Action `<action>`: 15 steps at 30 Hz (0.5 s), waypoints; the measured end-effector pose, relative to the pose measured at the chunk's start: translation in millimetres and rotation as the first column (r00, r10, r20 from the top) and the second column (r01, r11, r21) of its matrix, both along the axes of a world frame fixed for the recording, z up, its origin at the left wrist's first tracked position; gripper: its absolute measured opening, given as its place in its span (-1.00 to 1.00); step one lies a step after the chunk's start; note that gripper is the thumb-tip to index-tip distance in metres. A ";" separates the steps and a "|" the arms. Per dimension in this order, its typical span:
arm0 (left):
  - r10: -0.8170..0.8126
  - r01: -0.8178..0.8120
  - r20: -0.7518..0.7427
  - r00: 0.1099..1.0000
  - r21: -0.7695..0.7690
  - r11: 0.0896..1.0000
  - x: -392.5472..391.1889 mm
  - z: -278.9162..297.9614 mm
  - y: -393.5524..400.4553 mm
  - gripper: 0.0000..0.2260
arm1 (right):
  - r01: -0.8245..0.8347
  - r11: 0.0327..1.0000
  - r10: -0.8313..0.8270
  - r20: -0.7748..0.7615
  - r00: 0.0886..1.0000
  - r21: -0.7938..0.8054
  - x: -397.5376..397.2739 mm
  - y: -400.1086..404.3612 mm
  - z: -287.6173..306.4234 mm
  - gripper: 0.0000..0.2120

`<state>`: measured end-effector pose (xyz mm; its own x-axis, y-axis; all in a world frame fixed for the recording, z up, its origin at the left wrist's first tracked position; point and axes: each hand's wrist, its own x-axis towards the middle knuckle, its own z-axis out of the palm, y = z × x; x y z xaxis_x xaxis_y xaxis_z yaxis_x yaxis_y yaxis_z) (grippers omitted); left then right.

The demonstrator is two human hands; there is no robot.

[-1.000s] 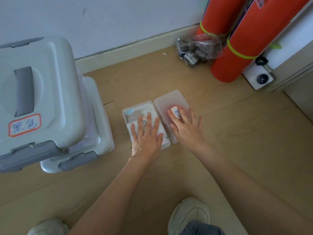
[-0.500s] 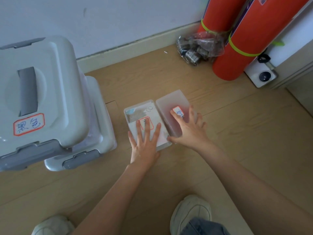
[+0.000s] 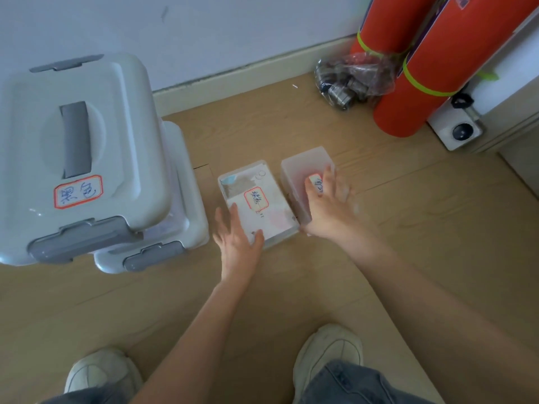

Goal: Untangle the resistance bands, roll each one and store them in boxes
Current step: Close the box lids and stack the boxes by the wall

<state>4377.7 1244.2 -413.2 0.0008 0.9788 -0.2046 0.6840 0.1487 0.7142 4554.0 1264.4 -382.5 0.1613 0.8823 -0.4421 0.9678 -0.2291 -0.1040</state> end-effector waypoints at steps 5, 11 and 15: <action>0.358 -0.280 0.245 0.901 -0.300 0.912 -4.0 6.4 12.3 -0.57 | -0.088 0.983 0.142 -0.371 0.918 0.160 -44.9 13.6 7.6 -0.45; 0.487 -0.166 0.496 0.719 -0.558 0.813 -7.4 -1.4 3.4 -0.63 | -0.066 0.998 0.057 -0.253 0.966 -0.026 -48.0 18.1 -13.2 0.08; 0.505 -0.105 0.582 0.638 -0.583 0.805 -6.1 -0.2 5.0 -0.74 | -0.159 0.987 0.160 -0.053 0.986 0.018 -44.8 14.7 -22.1 0.10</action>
